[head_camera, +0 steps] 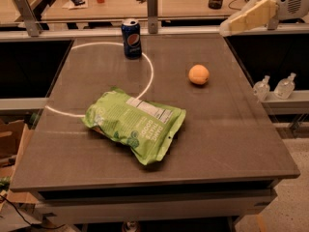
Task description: Pick pepsi can
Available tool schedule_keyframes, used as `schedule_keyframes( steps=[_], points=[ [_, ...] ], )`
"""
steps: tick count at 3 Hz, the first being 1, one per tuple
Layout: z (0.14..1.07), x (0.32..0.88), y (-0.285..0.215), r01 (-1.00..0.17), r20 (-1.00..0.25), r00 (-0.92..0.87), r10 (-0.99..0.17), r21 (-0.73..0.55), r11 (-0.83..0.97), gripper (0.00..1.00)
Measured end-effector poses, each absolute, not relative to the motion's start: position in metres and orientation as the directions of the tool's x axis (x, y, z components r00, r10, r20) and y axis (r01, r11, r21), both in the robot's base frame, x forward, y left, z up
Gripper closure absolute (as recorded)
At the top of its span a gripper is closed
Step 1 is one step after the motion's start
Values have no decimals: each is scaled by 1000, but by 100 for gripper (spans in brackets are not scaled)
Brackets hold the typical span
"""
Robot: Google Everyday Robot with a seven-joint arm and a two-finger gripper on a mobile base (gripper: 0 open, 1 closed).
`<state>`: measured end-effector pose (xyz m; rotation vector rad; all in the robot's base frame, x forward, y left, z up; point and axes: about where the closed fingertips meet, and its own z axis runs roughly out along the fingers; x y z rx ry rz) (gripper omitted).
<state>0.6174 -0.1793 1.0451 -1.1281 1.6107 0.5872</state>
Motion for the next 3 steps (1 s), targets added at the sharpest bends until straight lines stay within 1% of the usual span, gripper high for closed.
schedule_keyframes(
  steps=[1, 2, 3],
  points=[
    [1031, 645, -150, -886, -945, -59, -322, -99, 452, 0],
    [1019, 668, -126, -884, -948, -124, -293, -29, 467, 0],
    [1001, 683, -109, -881, -930, -205, -303, 41, 471, 0]
  ],
)
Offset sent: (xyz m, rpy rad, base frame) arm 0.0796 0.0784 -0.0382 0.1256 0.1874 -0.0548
